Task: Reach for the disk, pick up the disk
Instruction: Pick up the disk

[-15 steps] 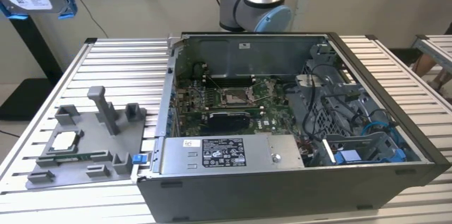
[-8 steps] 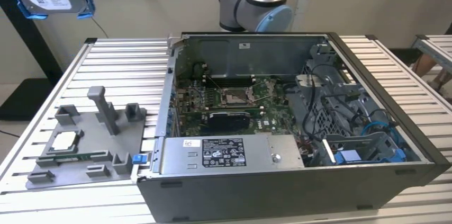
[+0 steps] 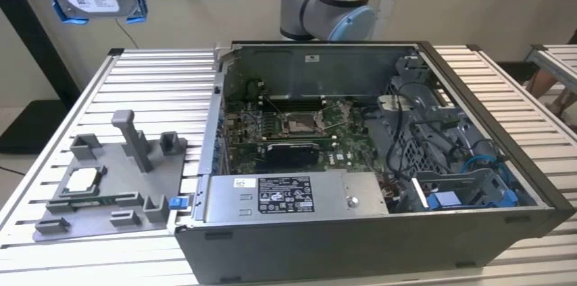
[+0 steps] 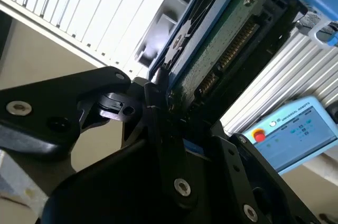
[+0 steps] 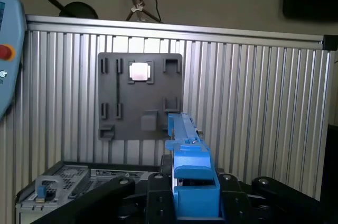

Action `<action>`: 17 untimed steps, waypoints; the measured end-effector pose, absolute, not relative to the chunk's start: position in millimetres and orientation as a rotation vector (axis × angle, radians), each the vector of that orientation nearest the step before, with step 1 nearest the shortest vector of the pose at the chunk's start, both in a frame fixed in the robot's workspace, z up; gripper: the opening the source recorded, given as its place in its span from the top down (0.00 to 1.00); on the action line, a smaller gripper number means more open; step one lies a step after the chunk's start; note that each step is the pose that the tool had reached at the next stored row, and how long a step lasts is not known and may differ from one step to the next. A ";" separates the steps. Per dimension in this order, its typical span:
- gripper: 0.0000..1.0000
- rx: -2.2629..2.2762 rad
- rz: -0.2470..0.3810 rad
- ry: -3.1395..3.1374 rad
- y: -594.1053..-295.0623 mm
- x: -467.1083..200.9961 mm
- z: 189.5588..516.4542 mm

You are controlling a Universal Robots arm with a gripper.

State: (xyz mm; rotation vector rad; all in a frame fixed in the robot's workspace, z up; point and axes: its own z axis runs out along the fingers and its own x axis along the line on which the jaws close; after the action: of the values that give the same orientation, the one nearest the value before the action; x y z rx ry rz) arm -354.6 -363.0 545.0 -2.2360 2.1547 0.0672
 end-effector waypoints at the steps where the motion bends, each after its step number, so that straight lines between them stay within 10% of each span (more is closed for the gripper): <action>1: 1.00 -2.236 0.067 2.155 -363.0 -350.1 545.0; 17: 1.00 -2.237 0.070 2.156 -363.0 -277.4 545.0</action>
State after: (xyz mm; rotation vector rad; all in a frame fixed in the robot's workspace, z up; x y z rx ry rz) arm -277.4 -363.0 545.0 -2.2374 2.1560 0.0703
